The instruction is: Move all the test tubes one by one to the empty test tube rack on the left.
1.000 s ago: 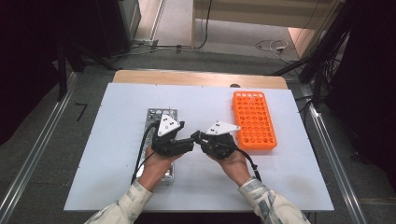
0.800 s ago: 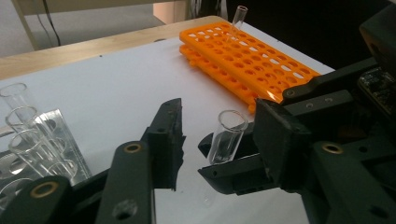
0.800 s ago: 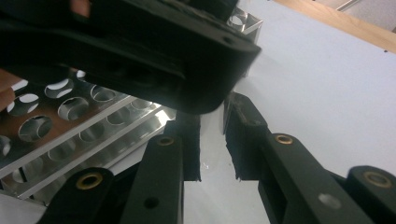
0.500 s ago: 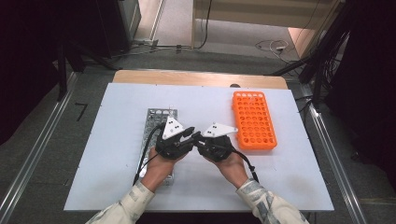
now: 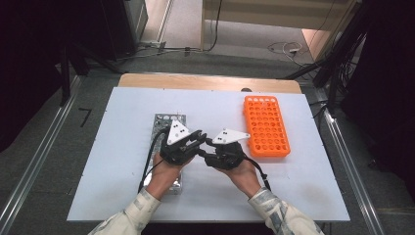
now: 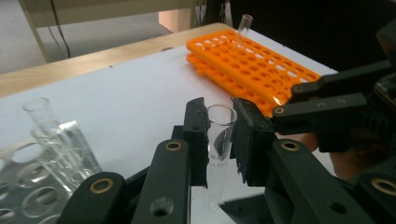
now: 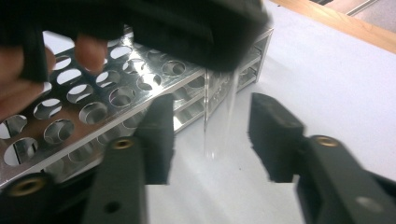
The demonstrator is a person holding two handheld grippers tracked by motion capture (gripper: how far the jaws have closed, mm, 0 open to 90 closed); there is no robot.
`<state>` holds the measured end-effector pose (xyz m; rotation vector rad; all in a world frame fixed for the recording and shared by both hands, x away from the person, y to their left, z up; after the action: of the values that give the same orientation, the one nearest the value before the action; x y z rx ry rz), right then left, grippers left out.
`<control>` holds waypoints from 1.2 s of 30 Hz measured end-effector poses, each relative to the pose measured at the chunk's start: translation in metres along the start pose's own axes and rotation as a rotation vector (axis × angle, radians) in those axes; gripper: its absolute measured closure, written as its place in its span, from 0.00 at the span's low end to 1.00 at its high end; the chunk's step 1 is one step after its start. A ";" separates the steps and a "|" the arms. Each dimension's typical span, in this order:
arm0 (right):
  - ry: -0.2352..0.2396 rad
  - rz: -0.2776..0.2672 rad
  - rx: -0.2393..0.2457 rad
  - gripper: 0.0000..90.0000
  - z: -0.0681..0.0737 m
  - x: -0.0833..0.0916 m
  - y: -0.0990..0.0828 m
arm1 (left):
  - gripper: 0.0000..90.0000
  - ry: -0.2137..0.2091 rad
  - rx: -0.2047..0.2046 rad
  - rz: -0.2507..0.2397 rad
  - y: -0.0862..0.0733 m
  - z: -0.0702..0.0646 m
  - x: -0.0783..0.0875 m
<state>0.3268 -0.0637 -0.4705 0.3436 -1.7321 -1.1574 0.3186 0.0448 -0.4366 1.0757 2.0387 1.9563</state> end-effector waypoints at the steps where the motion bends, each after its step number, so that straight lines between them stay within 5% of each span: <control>1: -0.001 0.000 -0.001 0.49 0.000 0.000 0.000 | 0.84 0.007 0.007 -0.012 0.003 0.003 0.002; 4: -0.007 0.001 -0.006 0.40 -0.001 0.001 0.001 | 0.84 0.024 0.029 -0.044 0.012 0.012 0.010; 14: -0.016 0.011 -0.013 0.34 -0.004 0.001 0.000 | 0.84 0.085 0.067 -0.105 0.026 0.037 0.024; 36: -0.024 0.018 -0.022 0.34 -0.008 0.002 -0.002 | 0.84 0.203 0.035 -0.049 0.011 0.056 0.019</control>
<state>0.3320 -0.0710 -0.4707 0.3019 -1.7388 -1.1709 0.3389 0.1004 -0.4286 0.8553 2.1844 2.0897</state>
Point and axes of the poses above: each handheld gripper's, and its own axes: x roughly backward along the jaws, y roughly out of its top, z roughly to its left, the point moved 6 cm from there along -x, roughly forward along the jaws, and after that the axes turned 4 degrees about x, right-handed, at the moved point
